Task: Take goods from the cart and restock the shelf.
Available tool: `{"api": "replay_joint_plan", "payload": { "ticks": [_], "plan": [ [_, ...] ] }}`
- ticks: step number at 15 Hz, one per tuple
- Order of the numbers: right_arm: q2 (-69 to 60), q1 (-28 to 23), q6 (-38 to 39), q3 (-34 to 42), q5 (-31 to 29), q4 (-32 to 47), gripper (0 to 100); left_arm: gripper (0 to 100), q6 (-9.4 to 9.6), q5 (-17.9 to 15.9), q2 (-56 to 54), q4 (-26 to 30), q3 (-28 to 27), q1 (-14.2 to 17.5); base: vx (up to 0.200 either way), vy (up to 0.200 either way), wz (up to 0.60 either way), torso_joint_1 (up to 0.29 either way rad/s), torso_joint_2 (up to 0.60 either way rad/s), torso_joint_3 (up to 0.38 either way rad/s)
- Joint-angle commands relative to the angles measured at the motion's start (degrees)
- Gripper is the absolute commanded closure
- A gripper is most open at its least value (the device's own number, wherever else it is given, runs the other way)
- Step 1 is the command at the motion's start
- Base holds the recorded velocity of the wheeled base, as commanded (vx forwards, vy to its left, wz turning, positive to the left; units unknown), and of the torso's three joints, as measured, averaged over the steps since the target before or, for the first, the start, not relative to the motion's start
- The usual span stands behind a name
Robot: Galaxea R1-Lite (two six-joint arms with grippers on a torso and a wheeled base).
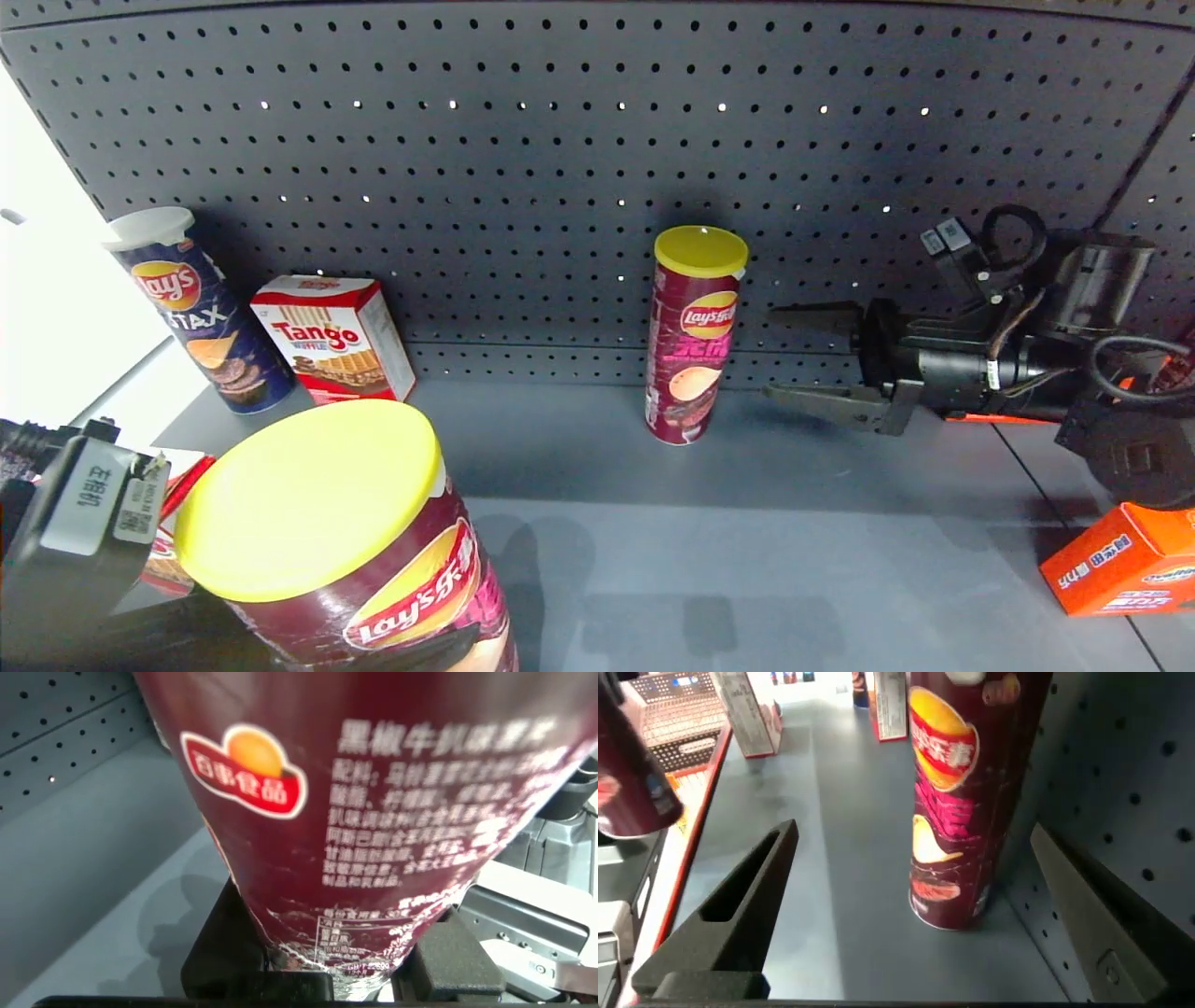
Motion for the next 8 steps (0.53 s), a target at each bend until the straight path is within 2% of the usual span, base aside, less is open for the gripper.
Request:
{"api": "replay_joint_plan", "payload": {
  "ticks": [1, 7, 8],
  "plan": [
    [2.4, 0.4, 0.0, -1.3, 0.0, 0.0, 0, 100, -0.01, 0.0, 0.1, -0.1, 0.1, 0.0, 0.0, 0.0, 0.0, 0.0, 0.0, 0.0],
    [7.2, 1.5, -0.3, -3.2, -0.1, -0.1, 0, 100, -0.01, 0.1, 0.1, -0.1, 0.0, 0.1, 0.0, 0.0, 0.0, 0.0, 0.0, 0.0],
    [8.0, 1.5, -0.8, -3.5, -0.1, -0.1, 0, 100, -0.01, -0.1, 0.1, -0.1, 0.0, 1.0, 0.0, 0.0, 0.0, 0.0, 0.0, 0.0]
  ]
}}
